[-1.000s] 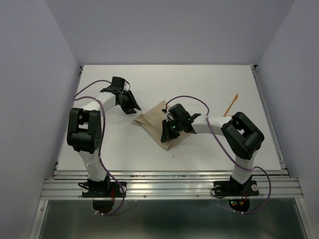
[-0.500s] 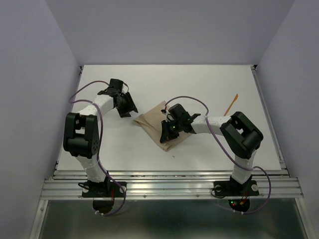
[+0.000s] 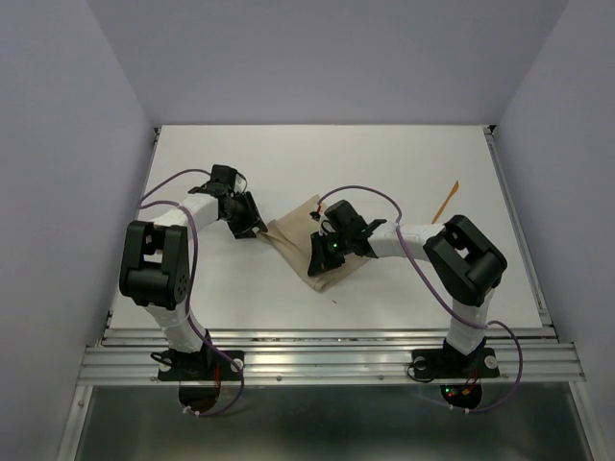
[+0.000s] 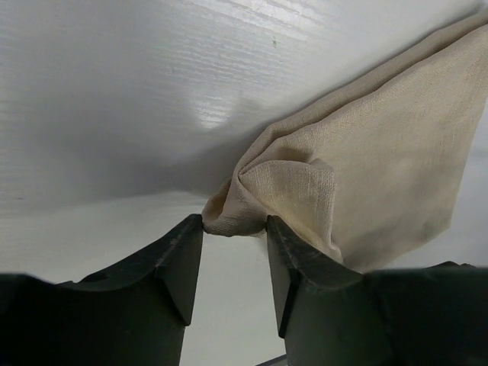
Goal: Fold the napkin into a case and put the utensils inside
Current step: Fold the lower triangle-folded napkin at the center of the board.
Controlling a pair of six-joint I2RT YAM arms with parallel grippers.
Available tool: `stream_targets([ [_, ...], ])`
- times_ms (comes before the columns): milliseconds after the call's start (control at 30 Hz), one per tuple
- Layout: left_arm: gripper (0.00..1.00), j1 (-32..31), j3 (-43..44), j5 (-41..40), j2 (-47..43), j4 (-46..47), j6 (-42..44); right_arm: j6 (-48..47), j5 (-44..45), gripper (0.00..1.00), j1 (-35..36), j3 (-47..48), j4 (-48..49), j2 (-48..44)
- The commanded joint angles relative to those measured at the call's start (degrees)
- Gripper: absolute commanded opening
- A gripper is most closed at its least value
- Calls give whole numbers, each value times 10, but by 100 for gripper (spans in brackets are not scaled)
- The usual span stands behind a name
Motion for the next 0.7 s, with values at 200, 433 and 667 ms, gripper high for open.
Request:
stream_targets([
  [200, 31, -4, 6, 24, -7, 15, 10, -4, 0, 15, 0, 6, -1, 13],
  [433, 0, -7, 30, 41, 0, 10, 4, -5, -1, 15, 0, 7, -1, 10],
  [667, 0, -9, 46, 75, -3, 25, -56, -4, 10, 15, 0, 7, -8, -9],
])
